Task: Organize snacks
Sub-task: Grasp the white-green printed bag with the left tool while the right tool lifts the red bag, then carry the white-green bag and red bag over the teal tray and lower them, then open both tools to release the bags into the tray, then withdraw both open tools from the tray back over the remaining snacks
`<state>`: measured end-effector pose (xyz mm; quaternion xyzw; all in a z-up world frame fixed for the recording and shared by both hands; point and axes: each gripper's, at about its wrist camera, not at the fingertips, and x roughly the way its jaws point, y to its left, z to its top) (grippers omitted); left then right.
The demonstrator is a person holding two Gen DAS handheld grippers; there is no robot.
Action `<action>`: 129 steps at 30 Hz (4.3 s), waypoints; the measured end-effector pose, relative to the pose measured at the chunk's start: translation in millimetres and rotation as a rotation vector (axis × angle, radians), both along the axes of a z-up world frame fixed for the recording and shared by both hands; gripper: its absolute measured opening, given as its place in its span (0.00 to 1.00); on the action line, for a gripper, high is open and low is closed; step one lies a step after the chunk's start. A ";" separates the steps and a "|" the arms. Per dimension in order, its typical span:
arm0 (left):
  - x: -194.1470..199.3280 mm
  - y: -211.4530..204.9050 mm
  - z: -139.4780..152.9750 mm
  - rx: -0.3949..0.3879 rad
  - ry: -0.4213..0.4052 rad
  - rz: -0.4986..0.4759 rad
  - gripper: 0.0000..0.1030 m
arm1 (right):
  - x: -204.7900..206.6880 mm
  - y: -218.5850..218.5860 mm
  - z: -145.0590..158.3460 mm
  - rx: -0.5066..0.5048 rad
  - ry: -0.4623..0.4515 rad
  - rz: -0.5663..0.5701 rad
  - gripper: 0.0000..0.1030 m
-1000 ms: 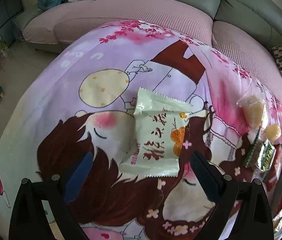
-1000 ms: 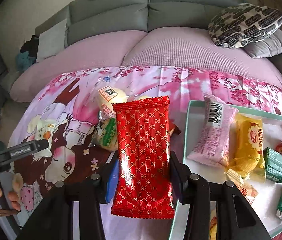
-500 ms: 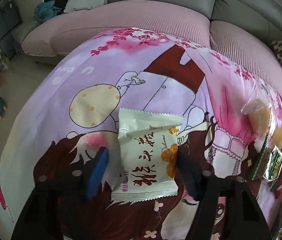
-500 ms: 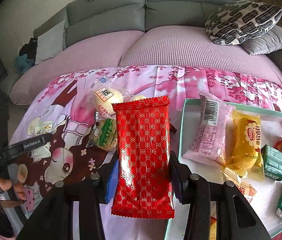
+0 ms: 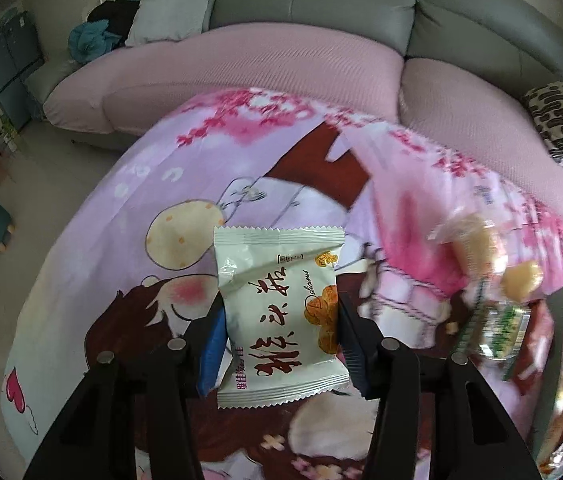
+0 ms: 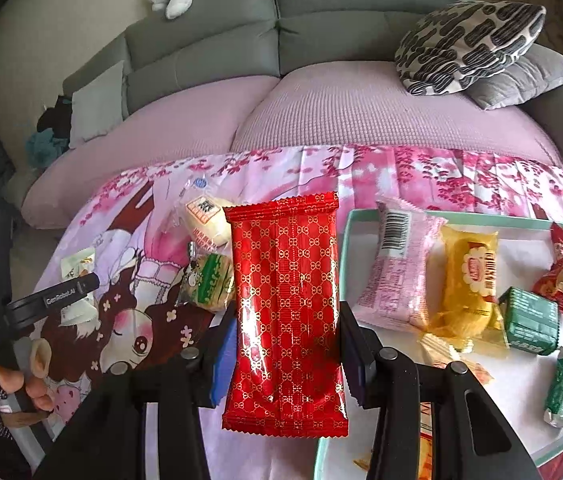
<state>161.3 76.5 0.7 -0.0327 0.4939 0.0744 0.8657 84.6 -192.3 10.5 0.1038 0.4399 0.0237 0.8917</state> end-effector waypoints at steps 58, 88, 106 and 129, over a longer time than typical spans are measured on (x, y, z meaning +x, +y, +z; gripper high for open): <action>-104.6 -284.9 -16.3 0.110 0.022 -0.697 0.52 | -73.1 -198.1 -9.8 0.153 0.093 -0.450 0.47; -95.8 -246.0 11.2 -0.057 0.045 -0.523 0.62 | -74.0 -204.2 -16.2 0.153 0.122 -0.432 0.48; -71.0 -188.9 3.8 -0.084 0.053 -0.234 0.86 | -63.9 -183.8 -12.9 0.128 0.097 -0.338 0.72; -54.8 -120.0 16.8 -0.103 -0.044 -0.043 0.97 | -47.7 -125.8 5.0 0.076 0.008 -0.192 1.00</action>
